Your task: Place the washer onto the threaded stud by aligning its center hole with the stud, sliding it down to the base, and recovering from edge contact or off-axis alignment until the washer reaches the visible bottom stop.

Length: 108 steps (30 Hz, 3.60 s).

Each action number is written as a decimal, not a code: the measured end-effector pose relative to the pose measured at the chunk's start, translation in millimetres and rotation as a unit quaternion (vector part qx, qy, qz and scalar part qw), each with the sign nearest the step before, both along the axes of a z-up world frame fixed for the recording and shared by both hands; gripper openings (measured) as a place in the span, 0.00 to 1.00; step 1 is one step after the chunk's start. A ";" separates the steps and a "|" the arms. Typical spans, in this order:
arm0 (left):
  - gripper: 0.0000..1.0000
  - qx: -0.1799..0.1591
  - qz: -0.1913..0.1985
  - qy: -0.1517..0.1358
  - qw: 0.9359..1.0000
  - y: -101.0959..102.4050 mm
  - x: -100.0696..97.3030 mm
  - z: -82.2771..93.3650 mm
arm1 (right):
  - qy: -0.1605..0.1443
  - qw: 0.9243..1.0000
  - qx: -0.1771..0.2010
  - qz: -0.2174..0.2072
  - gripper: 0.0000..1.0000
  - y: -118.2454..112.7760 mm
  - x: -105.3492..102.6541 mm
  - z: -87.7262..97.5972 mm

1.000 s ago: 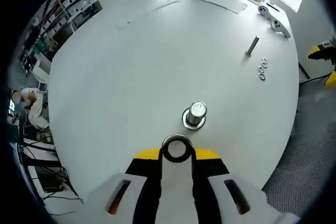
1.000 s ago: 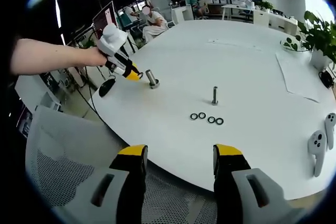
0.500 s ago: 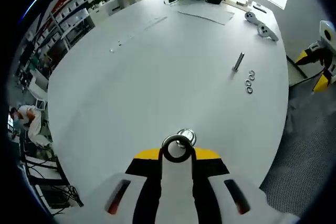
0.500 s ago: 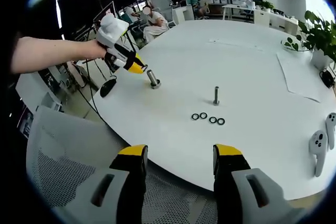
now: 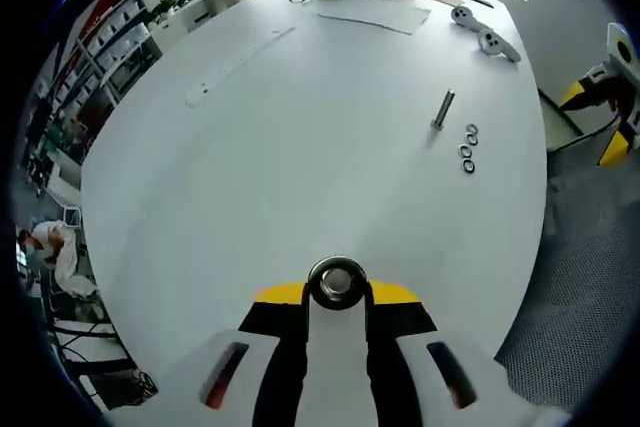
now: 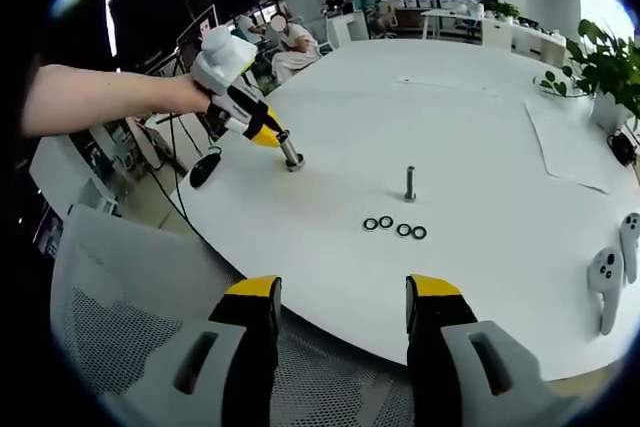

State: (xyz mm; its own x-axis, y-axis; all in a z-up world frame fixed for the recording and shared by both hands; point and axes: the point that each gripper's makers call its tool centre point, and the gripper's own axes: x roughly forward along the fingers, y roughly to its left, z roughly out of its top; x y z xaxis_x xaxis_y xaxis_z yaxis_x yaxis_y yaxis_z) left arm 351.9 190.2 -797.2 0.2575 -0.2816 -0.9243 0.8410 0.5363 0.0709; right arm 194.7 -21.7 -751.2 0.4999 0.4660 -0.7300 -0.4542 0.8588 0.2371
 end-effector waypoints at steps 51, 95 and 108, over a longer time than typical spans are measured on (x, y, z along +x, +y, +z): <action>0.22 -0.004 0.054 -0.005 0.999 8.6 0.2 -30.4 | 0.006 1.000 -0.008 0.018 0.53 4.4 -2.9 -3.7; 0.32 -0.182 0.226 -0.118 0.950 -1.6 -83.6 80.3 | -0.018 0.998 0.008 0.066 0.52 23.6 -6.6 8.6; 0.35 -0.204 0.242 -0.113 0.942 2.1 -114.5 78.8 | -0.014 0.997 0.012 0.080 0.52 31.0 -10.3 7.7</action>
